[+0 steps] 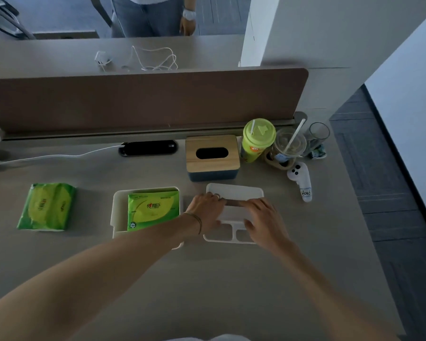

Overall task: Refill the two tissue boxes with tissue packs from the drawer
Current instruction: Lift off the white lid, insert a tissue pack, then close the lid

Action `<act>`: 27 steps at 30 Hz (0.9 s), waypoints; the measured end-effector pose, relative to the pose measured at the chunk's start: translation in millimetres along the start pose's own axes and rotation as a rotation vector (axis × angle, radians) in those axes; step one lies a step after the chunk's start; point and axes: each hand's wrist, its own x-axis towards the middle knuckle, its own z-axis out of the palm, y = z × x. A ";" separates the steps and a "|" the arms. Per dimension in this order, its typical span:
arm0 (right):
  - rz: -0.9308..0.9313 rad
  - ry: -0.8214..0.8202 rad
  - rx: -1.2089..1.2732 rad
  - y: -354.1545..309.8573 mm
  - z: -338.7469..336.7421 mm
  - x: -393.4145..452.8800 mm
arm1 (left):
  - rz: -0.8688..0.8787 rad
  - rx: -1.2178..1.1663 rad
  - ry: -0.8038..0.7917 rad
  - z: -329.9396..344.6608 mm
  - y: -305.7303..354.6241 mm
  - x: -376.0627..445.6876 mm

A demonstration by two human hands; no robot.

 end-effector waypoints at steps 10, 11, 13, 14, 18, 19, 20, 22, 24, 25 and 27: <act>-0.249 0.043 -0.067 -68.1 -21.9 -1.3 | 0.027 -0.098 0.214 -30.1 -49.4 -93.3; -0.276 0.050 -0.064 -79.1 -20.8 2.4 | 0.020 -0.116 0.232 -30.0 -58.2 -104.4; -0.327 0.070 -0.053 -102.4 -16.1 11.1 | 0.002 -0.124 0.251 -27.3 -77.0 -125.9; -0.352 0.073 -0.052 -114.5 -12.7 15.2 | -0.012 -0.120 0.253 -24.4 -86.9 -136.4; -0.421 0.056 -0.062 -156.6 8.4 29.6 | -0.068 -0.069 0.251 -10.4 -123.1 -171.7; -0.433 0.051 -0.069 -164.8 14.3 32.7 | -0.075 -0.066 0.243 -7.0 -129.5 -178.3; -0.441 0.045 -0.079 -171.8 19.7 35.2 | -0.079 -0.063 0.237 -4.0 -134.9 -183.4; -0.442 0.016 -0.108 -182.7 29.9 39.7 | -0.086 -0.051 0.216 2.7 -143.2 -189.3; -0.429 -0.016 -0.134 -189.4 39.8 42.8 | -0.085 -0.037 0.207 11.4 -149.9 -191.4; -0.418 -0.024 -0.144 -191.4 44.0 44.2 | -0.085 -0.037 0.207 14.8 -152.4 -191.4; -0.391 -0.036 -0.156 -193.6 51.0 46.5 | -0.088 -0.050 0.210 20.5 -155.3 -190.3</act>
